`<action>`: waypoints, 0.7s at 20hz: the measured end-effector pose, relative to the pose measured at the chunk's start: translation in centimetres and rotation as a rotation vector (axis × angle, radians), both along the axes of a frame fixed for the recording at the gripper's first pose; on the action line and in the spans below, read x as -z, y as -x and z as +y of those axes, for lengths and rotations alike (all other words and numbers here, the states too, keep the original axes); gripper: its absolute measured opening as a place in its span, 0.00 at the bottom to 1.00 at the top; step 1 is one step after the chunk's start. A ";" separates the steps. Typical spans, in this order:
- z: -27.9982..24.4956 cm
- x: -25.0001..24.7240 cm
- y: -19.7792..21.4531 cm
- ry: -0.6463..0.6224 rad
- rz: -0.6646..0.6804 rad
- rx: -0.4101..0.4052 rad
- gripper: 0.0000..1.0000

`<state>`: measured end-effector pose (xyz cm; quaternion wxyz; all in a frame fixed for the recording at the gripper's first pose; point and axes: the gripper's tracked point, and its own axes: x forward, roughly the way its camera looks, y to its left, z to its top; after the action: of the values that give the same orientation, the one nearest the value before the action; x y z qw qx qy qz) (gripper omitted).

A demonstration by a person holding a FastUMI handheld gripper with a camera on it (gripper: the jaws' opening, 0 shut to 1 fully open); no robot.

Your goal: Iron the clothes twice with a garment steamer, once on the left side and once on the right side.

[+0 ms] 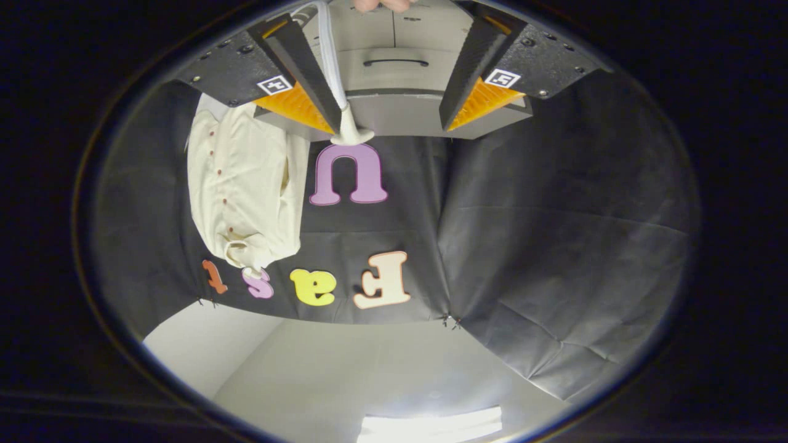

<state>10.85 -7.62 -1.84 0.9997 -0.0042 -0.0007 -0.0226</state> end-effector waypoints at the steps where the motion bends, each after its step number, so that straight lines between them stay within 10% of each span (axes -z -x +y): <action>1: -0.4 0.1 -1.0 0.012 0.000 0.001 0.97; 14: -5.3 4.9 -11.7 0.050 0.162 0.034 0.98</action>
<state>22.56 -12.96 -6.78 0.9956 -0.0307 0.0797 -0.0393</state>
